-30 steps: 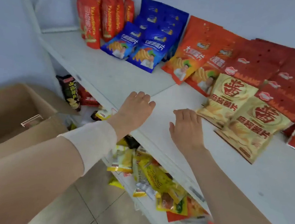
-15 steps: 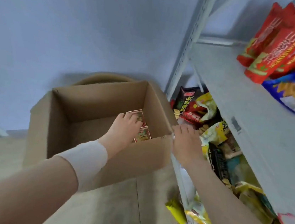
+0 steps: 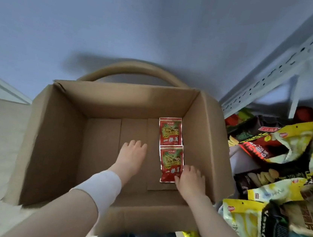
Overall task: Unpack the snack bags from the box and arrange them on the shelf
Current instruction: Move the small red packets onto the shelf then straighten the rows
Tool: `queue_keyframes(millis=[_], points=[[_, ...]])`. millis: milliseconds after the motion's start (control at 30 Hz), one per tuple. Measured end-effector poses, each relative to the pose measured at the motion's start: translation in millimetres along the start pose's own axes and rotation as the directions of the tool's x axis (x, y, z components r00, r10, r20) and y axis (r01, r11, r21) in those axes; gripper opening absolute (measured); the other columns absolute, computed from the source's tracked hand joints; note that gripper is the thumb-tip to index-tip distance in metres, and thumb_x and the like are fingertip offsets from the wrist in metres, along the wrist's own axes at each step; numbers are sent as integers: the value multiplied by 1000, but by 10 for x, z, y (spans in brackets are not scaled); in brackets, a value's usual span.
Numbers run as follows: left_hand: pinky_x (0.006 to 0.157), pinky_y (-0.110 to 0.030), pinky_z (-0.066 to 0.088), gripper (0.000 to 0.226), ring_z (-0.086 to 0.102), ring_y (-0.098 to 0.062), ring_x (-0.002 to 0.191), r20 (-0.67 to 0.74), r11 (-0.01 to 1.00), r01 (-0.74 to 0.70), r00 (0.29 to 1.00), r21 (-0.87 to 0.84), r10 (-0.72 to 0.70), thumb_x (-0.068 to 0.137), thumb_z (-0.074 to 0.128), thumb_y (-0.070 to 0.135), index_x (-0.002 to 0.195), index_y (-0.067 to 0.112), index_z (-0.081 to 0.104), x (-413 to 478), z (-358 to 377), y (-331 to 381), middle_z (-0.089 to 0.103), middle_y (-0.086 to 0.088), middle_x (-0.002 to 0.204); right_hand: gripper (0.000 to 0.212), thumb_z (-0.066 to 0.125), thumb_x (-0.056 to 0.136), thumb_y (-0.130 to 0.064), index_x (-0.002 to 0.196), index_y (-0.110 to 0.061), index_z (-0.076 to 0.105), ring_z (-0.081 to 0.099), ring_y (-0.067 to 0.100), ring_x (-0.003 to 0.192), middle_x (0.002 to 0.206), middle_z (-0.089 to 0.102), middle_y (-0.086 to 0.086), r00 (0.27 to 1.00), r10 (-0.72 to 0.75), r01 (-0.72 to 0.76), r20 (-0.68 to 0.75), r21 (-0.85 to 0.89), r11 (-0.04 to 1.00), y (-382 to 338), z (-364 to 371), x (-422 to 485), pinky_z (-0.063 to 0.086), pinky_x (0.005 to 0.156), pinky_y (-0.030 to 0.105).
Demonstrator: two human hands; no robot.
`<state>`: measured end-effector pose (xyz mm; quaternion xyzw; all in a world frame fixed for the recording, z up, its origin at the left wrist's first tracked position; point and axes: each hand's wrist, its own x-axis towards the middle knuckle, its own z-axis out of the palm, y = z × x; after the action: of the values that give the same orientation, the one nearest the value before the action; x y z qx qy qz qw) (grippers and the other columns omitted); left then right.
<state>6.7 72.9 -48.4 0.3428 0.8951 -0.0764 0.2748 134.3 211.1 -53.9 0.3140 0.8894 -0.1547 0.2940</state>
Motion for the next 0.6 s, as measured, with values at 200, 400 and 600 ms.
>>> queue_keyframes(millis=[200,400,600], points=[[98,-36,43,54,48,-25,124,233,789,276,957,-549,-172,91,57,27,139,17,35,950,496,147,49,-8,136,65,57,88,-41,140,-12,31,38,27,130,141,37,10,962,173,-219,210,221,950,-94,504,867,36,105,38],[99,-38,44,59,50,-30,121,329,502,405,914,-764,-237,88,62,32,135,6,38,2210,1083,237,48,-15,135,81,67,81,-39,144,-14,22,36,34,129,142,30,15,853,465,-521,236,398,755,-90,1308,1612,39,104,47],[89,-44,51,65,57,-27,109,205,472,376,905,-797,-374,73,76,40,122,11,43,2810,1324,342,53,-9,122,89,69,76,-46,143,-17,18,25,35,132,145,16,15,808,567,-584,161,341,736,-187,1688,1750,29,107,54]])
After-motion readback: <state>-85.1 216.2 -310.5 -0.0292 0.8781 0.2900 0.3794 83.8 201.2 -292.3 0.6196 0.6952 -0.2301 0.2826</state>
